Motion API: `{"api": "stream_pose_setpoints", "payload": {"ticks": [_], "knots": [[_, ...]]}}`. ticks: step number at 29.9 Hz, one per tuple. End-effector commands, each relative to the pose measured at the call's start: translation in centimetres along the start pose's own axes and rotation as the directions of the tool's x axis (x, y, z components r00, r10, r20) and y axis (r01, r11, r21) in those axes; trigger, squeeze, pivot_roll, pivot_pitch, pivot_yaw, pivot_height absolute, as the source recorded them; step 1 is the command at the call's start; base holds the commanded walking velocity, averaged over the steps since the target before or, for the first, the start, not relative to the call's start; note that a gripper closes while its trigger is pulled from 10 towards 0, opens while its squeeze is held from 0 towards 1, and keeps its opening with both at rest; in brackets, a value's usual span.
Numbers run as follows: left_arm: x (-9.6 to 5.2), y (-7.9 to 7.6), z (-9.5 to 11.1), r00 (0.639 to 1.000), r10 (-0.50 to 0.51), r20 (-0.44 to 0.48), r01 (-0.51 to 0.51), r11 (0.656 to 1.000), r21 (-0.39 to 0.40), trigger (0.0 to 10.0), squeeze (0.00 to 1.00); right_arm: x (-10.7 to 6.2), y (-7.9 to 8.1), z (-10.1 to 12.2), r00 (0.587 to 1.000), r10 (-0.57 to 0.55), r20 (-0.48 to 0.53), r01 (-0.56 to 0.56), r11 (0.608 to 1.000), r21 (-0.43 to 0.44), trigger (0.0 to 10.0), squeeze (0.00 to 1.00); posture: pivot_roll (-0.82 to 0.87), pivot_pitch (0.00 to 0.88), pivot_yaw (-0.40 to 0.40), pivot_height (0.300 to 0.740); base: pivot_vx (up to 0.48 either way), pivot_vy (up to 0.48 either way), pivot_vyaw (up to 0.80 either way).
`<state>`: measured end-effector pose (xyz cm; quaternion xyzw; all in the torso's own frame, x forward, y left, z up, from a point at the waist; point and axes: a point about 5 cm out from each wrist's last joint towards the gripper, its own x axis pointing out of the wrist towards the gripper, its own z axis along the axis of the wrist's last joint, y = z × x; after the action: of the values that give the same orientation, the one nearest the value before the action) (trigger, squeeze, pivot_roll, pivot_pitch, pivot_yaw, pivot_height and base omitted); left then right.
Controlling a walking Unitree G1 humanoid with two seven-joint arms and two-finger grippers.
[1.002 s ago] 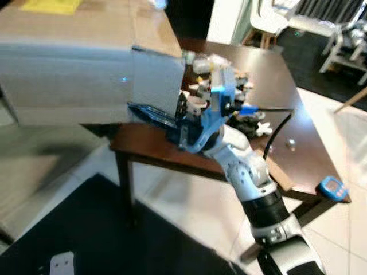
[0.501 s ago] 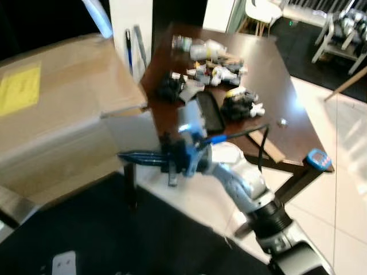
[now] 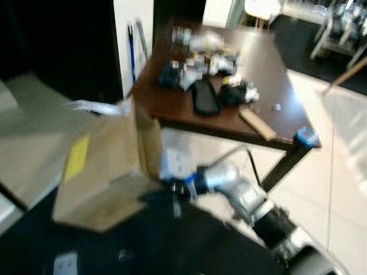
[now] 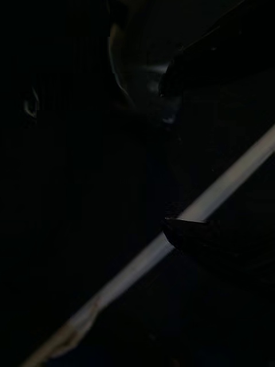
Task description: Picking trash to rubbish bin
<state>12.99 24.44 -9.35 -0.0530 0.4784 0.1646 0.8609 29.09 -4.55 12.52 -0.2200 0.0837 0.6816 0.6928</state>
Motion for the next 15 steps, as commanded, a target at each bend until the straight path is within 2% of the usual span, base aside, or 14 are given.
{"api": "stream_pose_setpoints", "payload": {"ticks": [1,3,4,5,7,8,9,10,12,13,14,15], "knots": [[-0.2,0.1,-1.0,0.999,-0.003,-0.035,0.004,1.000,0.019,10.0,0.00,-0.1,0.6,-4.4,0.986,-0.057,-0.157,0.072,0.993,0.092,10.0,0.00,0.13,0.091,-0.047,0.740,-0.262,0.000,0.00],[-0.2,0.1,-1.0,0.999,-0.003,-0.035,0.004,1.000,0.019,10.0,0.00,-0.1,0.6,-4.4,0.986,-0.057,-0.157,0.072,0.993,0.092,10.0,0.00,0.13,0.091,-0.047,0.740,-0.262,0.000,0.00],[-0.2,0.0,-1.1,0.999,-0.005,-0.038,0.005,1.000,0.020,10.0,0.00,-0.2,0.9,-6.2,0.972,-0.082,-0.220,0.112,0.986,0.127,10.0,0.00,0.13,0.091,-0.047,0.740,-0.262,0.000,0.00],[-0.2,-0.1,-1.2,0.999,-0.007,-0.040,0.008,1.000,0.022,10.0,0.00,-0.5,1.4,-9.2,0.931,-0.152,-0.331,0.217,0.961,0.169,10.0,0.00,0.13,0.092,-0.048,0.740,-0.262,0.000,0.00],[-0.2,-0.1,-1.2,0.999,-0.007,-0.040,0.008,1.000,0.022,10.0,0.00,-0.5,1.4,-9.2,0.931,-0.152,-0.331,0.217,0.961,0.169,10.0,0.00,0.13,0.092,-0.048,0.740,-0.262,0.000,0.00],[-0.2,-0.1,-1.3,0.999,-0.010,-0.043,0.011,1.000,0.025,10.0,0.00,-1.0,2.2,-11.6,0.881,-0.209,-0.425,0.311,0.932,0.188,10.0,0.00,0.13,0.092,-0.048,0.740,-0.262,0.000,0.00],[-0.2,-0.1,-1.3,0.999,-0.010,-0.043,0.011,1.000,0.025,10.0,0.00,-1.0,2.2,-11.6,0.881,-0.209,-0.425,0.311,0.932,0.188,10.0,0.00,0.13,0.092,-0.048,0.740,-0.262,0.000,0.00],[-0.2,-0.2,-1.3,0.999,-0.013,-0.045,0.014,0.999,0.030,10.0,0.00,-1.9,3.1,-13.8,0.817,-0.273,-0.508,0.423,0.882,0.207,10.0,0.00,0.13,0.092,-0.048,0.740,-0.262,0.000,0.00],[-0.2,-0.2,-1.3,0.999,-0.013,-0.045,0.014,0.999,0.030,10.0,0.00,-1.9,3.1,-13.8,0.817,-0.273,-0.508,0.423,0.882,0.207,10.0,0.00,0.13,0.092,-0.048,0.740,-0.262,0.000,0.00],[-0.2,-0.2,-1.4,0.999,-0.014,-0.049,0.016,0.999,0.036,10.0,0.00,-3.1,4.6,-16.2,0.738,-0.339,-0.584,0.560,0.790,0.249,10.0,0.00,0.13,0.089,-0.047,0.740,-0.266,0.000,0.00],[-0.2,-0.2,-1.4,0.999,-0.014,-0.049,0.016,0.999,0.036,10.0,0.00,-3.1,4.6,-16.2,0.738,-0.339,-0.584,0.560,0.790,0.249,10.0,0.00,0.13,0.089,-0.047,0.740,-0.266,0.000,0.00],[-0.3,-0.2,-1.5,0.999,-0.015,-0.053,0.017,0.999,0.041,10.0,0.00,-4.3,6.0,-18.0,0.661,-0.385,-0.644,0.673,0.683,0.283,10.0,0.00,0.13,0.087,-0.045,0.740,-0.262,0.000,0.00]]}}
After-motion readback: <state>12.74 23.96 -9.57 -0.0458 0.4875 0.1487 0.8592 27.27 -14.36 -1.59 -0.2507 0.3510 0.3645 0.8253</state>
